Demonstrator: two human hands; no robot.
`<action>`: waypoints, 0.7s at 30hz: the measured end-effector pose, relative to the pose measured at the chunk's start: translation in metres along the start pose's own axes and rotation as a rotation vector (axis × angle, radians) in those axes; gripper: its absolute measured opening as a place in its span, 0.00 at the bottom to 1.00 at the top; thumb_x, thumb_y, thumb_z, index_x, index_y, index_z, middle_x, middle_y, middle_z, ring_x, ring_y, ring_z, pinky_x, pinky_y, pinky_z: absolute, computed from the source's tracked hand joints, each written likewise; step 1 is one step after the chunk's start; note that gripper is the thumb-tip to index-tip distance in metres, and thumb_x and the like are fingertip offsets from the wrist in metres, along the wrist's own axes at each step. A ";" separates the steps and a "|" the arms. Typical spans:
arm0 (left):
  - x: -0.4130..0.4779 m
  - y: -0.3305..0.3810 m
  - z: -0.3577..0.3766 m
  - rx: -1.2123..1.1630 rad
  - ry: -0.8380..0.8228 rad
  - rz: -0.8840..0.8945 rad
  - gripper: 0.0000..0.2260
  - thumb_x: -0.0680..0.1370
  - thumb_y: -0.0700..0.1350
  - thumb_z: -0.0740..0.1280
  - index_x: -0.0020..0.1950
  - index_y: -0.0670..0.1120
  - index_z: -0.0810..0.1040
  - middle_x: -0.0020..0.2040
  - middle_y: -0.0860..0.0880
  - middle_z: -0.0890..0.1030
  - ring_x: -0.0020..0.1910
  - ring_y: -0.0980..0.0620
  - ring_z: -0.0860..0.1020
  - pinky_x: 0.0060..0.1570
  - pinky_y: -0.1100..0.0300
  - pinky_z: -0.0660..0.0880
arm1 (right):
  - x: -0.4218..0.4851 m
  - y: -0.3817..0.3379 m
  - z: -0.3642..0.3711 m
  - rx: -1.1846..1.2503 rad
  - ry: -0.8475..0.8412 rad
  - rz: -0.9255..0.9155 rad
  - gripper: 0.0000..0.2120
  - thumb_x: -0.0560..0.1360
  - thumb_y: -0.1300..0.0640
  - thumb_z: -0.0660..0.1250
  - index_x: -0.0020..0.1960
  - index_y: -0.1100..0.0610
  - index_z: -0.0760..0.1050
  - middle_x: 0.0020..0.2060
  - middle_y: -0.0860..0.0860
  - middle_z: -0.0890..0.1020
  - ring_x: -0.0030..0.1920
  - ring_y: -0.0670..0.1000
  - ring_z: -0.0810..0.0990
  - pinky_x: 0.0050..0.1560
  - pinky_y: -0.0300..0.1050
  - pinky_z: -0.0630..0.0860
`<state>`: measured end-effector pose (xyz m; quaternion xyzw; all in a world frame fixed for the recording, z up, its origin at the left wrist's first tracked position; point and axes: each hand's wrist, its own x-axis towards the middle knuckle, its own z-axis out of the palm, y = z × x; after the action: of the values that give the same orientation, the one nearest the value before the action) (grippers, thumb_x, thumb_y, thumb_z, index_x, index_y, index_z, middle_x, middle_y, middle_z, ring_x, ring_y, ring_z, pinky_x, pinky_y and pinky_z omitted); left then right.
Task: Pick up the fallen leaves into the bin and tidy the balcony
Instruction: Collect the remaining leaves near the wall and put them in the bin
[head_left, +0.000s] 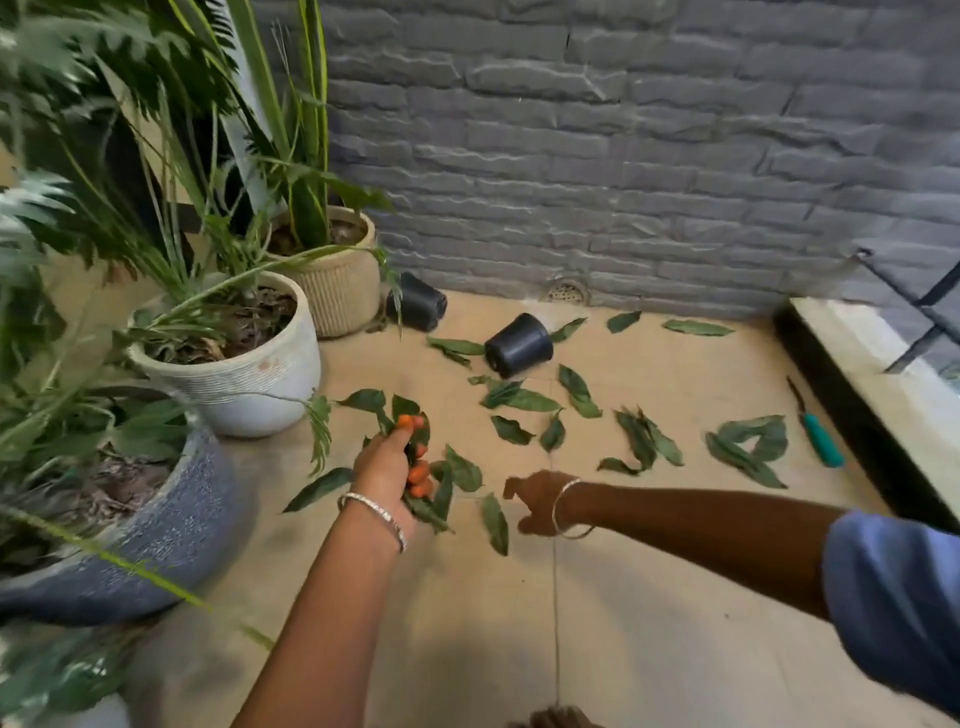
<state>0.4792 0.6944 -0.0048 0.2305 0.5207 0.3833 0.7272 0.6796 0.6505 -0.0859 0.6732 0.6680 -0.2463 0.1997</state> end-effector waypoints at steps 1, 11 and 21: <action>0.007 -0.002 -0.006 0.027 -0.002 0.002 0.08 0.83 0.47 0.60 0.48 0.47 0.76 0.32 0.50 0.67 0.17 0.57 0.59 0.17 0.69 0.55 | 0.014 0.001 0.016 0.030 -0.038 -0.009 0.32 0.78 0.48 0.65 0.77 0.53 0.57 0.69 0.60 0.70 0.68 0.61 0.71 0.65 0.51 0.72; 0.028 -0.013 -0.038 0.124 0.039 -0.160 0.13 0.78 0.54 0.67 0.39 0.46 0.73 0.27 0.51 0.67 0.20 0.55 0.61 0.20 0.66 0.58 | 0.074 0.009 0.125 0.122 0.332 -0.029 0.21 0.80 0.52 0.61 0.72 0.48 0.66 0.68 0.54 0.74 0.64 0.58 0.73 0.61 0.52 0.74; 0.035 -0.043 -0.043 0.133 0.045 -0.241 0.15 0.75 0.56 0.69 0.47 0.45 0.76 0.28 0.50 0.67 0.22 0.54 0.63 0.21 0.64 0.61 | 0.065 -0.002 0.097 0.614 0.573 0.082 0.07 0.75 0.59 0.67 0.46 0.57 0.85 0.44 0.52 0.84 0.44 0.52 0.80 0.47 0.42 0.75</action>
<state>0.4588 0.6941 -0.0721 0.2052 0.5850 0.2629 0.7393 0.6700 0.6441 -0.2020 0.7687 0.5649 -0.2287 -0.1941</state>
